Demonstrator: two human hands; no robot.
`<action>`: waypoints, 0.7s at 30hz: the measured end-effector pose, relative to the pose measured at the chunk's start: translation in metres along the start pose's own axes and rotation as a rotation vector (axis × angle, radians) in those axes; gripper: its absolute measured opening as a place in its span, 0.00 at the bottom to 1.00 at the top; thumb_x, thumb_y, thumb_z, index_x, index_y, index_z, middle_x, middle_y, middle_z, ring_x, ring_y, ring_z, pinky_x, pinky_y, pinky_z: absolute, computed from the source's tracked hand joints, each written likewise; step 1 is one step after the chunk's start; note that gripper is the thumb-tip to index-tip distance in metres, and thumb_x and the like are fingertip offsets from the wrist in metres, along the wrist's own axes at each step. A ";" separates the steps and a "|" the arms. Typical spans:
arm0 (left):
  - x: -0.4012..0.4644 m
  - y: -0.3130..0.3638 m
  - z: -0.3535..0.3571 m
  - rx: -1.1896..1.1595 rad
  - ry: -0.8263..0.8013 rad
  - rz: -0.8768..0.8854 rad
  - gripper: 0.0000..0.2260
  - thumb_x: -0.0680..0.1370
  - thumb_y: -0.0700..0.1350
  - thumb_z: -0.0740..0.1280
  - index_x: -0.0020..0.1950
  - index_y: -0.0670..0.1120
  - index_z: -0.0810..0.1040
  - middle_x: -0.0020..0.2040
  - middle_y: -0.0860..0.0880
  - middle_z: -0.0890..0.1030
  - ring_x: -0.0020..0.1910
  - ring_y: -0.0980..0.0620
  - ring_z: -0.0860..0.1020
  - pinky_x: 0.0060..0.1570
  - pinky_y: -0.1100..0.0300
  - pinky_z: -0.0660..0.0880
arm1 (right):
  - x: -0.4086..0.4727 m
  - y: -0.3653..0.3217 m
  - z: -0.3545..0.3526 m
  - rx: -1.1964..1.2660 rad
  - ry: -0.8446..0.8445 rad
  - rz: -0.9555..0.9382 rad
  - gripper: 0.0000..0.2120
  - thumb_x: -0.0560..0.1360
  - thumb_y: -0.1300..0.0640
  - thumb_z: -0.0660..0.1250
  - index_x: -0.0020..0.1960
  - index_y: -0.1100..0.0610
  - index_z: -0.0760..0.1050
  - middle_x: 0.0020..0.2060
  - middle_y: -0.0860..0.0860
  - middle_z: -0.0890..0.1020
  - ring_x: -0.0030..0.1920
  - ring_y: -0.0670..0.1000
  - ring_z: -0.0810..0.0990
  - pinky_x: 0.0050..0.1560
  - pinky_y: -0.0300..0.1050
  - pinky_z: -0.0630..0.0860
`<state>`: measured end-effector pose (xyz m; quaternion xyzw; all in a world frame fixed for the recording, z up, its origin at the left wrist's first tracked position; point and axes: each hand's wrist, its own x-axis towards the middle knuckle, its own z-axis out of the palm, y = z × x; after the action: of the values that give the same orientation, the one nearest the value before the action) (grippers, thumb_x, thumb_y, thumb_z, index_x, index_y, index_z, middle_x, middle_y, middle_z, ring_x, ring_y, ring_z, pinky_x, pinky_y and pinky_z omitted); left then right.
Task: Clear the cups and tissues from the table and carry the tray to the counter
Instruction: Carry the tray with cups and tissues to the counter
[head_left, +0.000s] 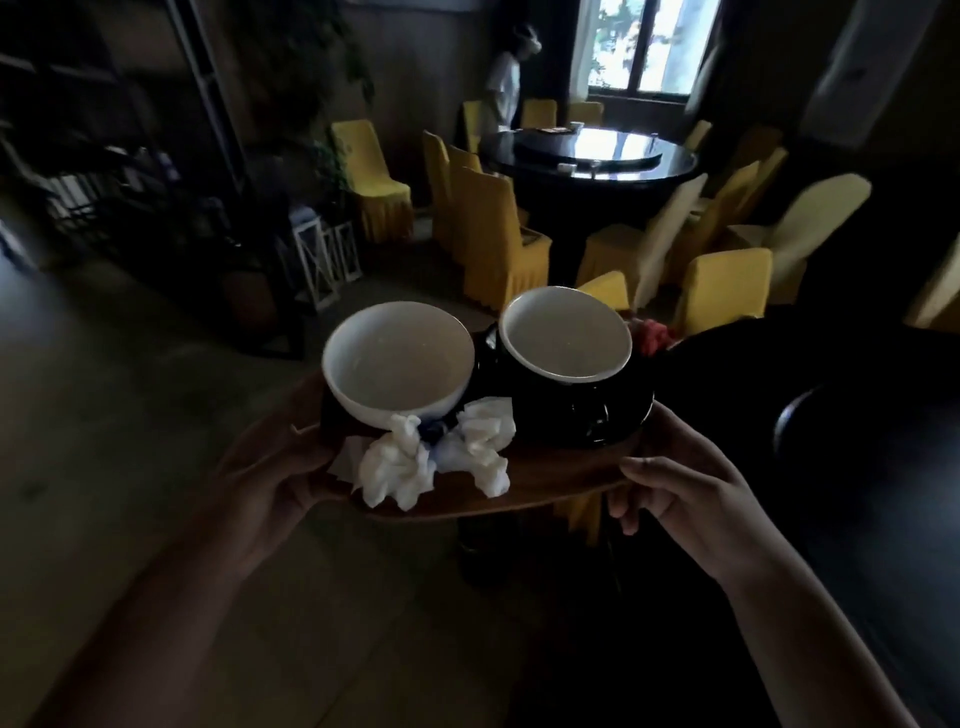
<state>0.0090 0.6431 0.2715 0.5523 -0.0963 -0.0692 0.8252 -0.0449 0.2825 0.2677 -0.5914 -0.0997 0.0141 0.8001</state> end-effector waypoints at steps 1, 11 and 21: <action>-0.004 0.004 -0.012 0.014 0.015 0.007 0.22 0.77 0.34 0.61 0.68 0.47 0.79 0.57 0.42 0.85 0.48 0.46 0.86 0.34 0.57 0.82 | 0.007 0.005 0.010 -0.003 0.000 0.021 0.30 0.70 0.67 0.68 0.71 0.63 0.68 0.39 0.63 0.78 0.30 0.58 0.81 0.27 0.45 0.78; -0.056 0.032 -0.097 0.054 0.224 0.104 0.27 0.76 0.31 0.56 0.64 0.53 0.83 0.56 0.42 0.85 0.43 0.48 0.86 0.31 0.58 0.82 | 0.103 0.050 0.094 0.041 -0.313 0.194 0.37 0.68 0.61 0.78 0.73 0.59 0.68 0.40 0.62 0.81 0.33 0.58 0.83 0.31 0.48 0.80; -0.065 0.039 -0.121 -0.209 0.379 0.351 0.32 0.78 0.24 0.36 0.81 0.36 0.55 0.66 0.20 0.67 0.57 0.23 0.76 0.56 0.31 0.74 | 0.227 0.075 0.139 -0.065 -0.672 0.226 0.26 0.74 0.67 0.67 0.71 0.58 0.70 0.39 0.63 0.79 0.33 0.60 0.80 0.32 0.49 0.78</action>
<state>-0.0253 0.7807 0.2568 0.4423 -0.0267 0.1697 0.8803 0.1599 0.4682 0.2678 -0.5860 -0.2915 0.2931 0.6969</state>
